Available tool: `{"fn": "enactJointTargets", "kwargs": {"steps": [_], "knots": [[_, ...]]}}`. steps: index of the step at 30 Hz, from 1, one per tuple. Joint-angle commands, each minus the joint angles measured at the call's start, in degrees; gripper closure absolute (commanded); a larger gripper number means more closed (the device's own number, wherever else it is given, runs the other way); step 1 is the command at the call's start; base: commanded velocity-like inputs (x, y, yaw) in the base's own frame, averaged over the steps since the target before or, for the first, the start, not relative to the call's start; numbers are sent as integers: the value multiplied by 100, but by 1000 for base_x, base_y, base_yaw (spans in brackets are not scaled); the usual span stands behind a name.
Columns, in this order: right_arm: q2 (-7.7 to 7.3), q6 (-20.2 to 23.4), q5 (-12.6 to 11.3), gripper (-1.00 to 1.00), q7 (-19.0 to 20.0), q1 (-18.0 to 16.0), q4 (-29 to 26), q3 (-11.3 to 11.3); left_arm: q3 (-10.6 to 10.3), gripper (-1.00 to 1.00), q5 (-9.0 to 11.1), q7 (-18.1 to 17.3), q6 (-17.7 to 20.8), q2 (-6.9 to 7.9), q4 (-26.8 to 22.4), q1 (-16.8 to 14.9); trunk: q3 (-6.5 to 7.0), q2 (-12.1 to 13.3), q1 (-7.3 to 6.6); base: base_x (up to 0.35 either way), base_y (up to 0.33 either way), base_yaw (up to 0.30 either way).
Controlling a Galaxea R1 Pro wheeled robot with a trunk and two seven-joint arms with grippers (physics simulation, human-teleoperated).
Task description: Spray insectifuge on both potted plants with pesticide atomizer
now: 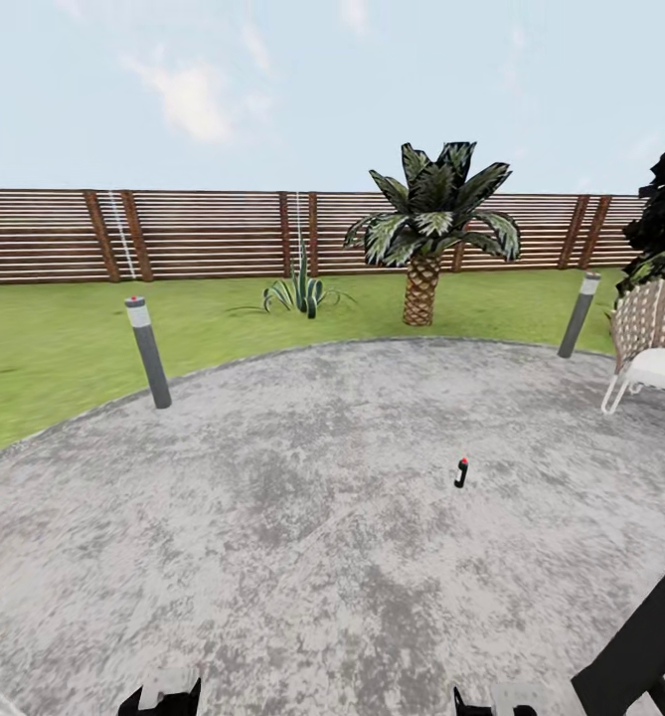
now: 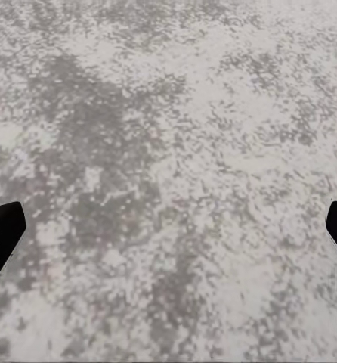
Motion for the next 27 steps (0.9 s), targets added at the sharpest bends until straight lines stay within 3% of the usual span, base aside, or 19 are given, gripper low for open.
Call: {"fn": "enactJointTargets", "kwargs": {"steps": [1,9,19,27], "knots": [[-3,-16,6,-100,-18,-3,4,5,12,-100,-5,-4,-19,-1,5,-4,-5,-2,2,337,0,0],[-14,-16,6,-100,-18,-3,4,5,12,-100,2,-4,-19,-3,5,-4,-5,-2,2,337,0,-19],[-12,-16,7,-100,-18,-3,10,5,11,-100,3,-4,-19,-1,5,-4,-5,-2,2,337,28,-202],[-22,-7,22,-100,-1,-3,12,13,15,-100,3,-4,-19,-1,5,-4,-5,-2,2,337,76,-28]]}}
